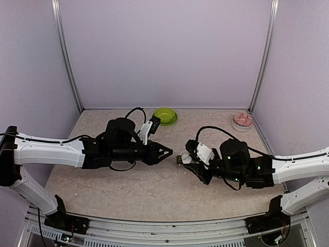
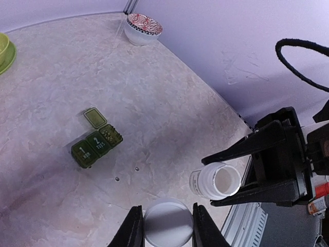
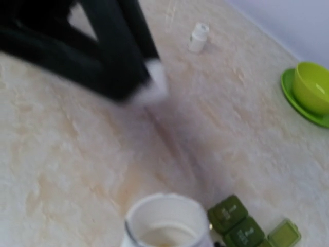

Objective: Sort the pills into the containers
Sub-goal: Close the lid of the pill bottle.

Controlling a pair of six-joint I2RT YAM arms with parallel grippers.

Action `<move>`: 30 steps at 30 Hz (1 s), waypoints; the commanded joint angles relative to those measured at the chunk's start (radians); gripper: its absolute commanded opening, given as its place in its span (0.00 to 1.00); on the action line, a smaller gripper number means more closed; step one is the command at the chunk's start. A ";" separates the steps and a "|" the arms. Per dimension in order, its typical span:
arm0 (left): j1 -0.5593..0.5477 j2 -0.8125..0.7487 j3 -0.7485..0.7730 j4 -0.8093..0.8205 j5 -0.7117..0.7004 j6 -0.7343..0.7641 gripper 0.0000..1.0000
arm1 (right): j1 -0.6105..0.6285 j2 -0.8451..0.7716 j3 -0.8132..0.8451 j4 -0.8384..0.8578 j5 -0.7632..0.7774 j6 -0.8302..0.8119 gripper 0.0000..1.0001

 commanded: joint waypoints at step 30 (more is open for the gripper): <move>-0.078 0.141 0.148 -0.005 -0.037 -0.089 0.20 | 0.056 0.096 0.103 0.029 0.134 0.001 0.32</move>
